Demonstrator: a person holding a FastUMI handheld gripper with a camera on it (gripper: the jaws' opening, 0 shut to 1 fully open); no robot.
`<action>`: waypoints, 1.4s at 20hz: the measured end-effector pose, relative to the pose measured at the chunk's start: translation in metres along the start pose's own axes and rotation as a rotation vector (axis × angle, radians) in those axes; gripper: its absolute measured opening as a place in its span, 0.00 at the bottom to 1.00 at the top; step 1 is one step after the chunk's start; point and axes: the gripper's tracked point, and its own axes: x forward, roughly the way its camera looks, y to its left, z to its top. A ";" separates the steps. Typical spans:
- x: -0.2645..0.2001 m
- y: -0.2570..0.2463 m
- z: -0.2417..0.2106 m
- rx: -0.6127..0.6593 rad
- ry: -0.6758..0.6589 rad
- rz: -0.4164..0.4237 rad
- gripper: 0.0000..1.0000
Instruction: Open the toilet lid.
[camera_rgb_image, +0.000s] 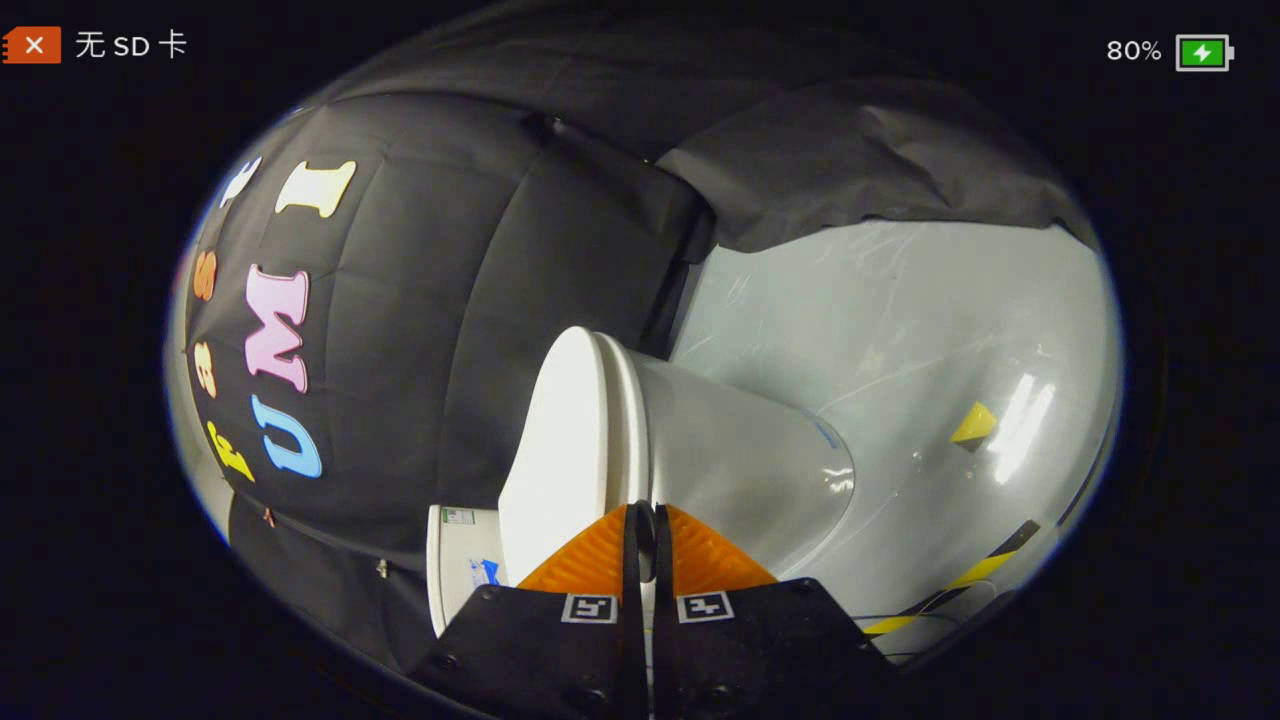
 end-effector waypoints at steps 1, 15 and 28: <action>0.000 0.004 -0.001 -0.022 -0.003 -0.021 0.07; -0.069 0.134 0.010 -0.322 -0.140 -0.065 0.05; -0.122 0.307 -0.056 -0.723 -0.272 -0.086 0.05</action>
